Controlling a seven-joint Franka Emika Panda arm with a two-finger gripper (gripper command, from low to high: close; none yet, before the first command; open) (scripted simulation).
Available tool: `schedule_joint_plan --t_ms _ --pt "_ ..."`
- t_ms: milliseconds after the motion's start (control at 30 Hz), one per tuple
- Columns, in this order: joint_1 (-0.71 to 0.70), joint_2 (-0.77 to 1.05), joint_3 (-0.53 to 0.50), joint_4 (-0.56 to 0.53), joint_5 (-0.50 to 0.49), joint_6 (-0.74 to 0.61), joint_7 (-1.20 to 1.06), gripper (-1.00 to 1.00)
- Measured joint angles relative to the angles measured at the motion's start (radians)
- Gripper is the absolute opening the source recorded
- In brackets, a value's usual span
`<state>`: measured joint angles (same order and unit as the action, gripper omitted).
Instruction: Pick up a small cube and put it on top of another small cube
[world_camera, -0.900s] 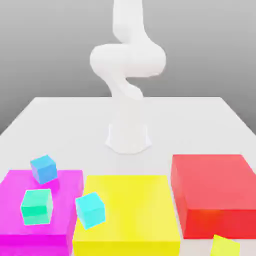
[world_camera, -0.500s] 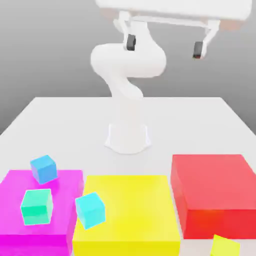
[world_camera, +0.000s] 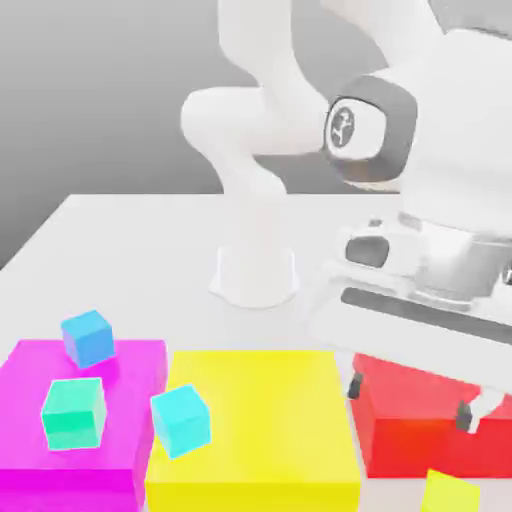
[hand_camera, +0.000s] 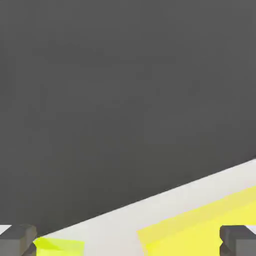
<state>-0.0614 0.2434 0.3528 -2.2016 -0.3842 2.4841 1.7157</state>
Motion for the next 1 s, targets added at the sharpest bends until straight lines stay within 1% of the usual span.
schedule_joint_plan --t_ms 200,267,333,367,567,633,733,1000 --pt "0.038 0.158 0.027 0.009 0.065 0.073 0.091 0.0" --pt "0.057 0.222 0.013 0.02 0.055 0.117 0.119 0.0" --pt "0.087 0.298 -0.022 0.037 0.018 0.171 0.15 0.0" --pt "0.099 0.325 -0.037 0.044 0.004 0.191 0.161 -1.0" --pt "0.106 0.338 -0.045 0.047 -0.003 0.204 0.166 -1.0" --pt "0.09 0.298 -0.024 0.037 0.022 0.175 0.15 -1.0" --pt "0.05 0.196 0.014 0.011 0.087 0.099 0.124 -1.0" --pt "-0.065 0.022 -0.141 -0.05 0.221 -0.011 0.448 -1.0"
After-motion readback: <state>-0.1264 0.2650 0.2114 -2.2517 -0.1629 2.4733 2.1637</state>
